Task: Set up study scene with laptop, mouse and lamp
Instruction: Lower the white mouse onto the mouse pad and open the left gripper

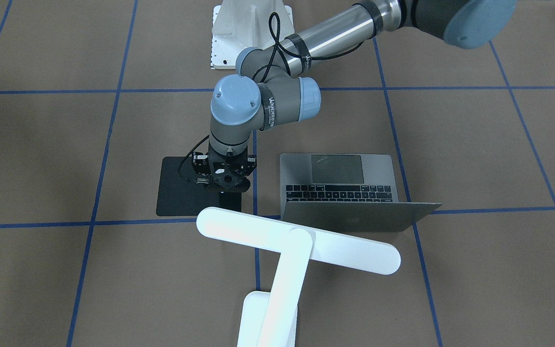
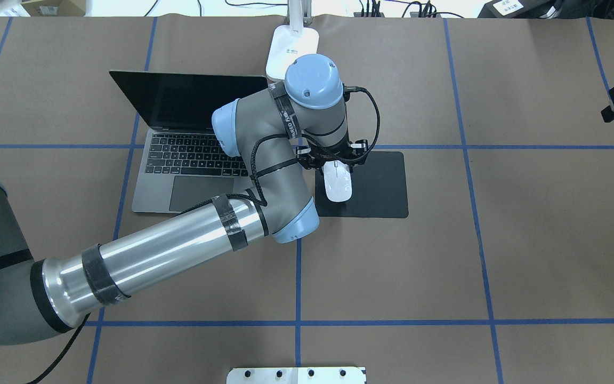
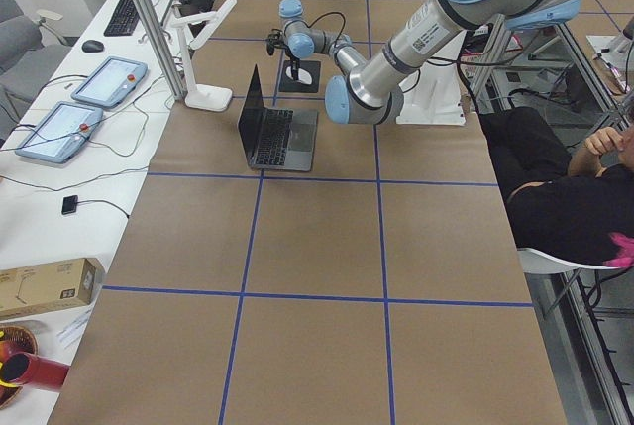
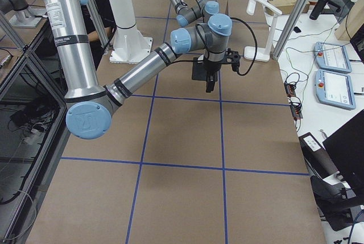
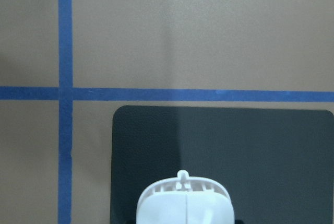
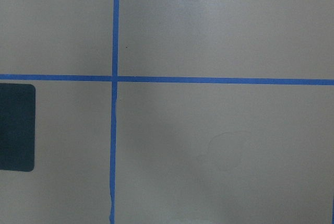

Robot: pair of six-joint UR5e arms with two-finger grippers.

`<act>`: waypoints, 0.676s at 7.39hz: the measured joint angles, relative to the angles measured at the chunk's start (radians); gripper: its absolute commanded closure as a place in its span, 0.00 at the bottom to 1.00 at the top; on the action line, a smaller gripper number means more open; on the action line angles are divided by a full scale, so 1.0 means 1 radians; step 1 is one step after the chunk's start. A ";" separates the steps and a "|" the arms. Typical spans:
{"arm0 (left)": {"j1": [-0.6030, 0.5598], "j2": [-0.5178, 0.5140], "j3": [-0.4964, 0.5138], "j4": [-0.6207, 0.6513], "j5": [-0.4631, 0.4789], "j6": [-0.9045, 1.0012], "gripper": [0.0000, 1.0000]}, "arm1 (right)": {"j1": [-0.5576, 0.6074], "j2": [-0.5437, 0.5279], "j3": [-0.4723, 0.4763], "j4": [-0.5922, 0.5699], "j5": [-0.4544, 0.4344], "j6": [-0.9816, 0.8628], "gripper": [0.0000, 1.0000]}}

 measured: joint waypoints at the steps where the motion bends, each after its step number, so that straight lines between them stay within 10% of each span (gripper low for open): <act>1: 0.000 0.000 0.000 0.000 0.000 0.000 0.28 | 0.002 0.000 0.000 0.000 0.000 0.000 0.00; 5: 0.000 0.003 -0.004 0.005 0.000 0.000 0.07 | 0.066 0.003 -0.001 -0.004 0.001 0.001 0.00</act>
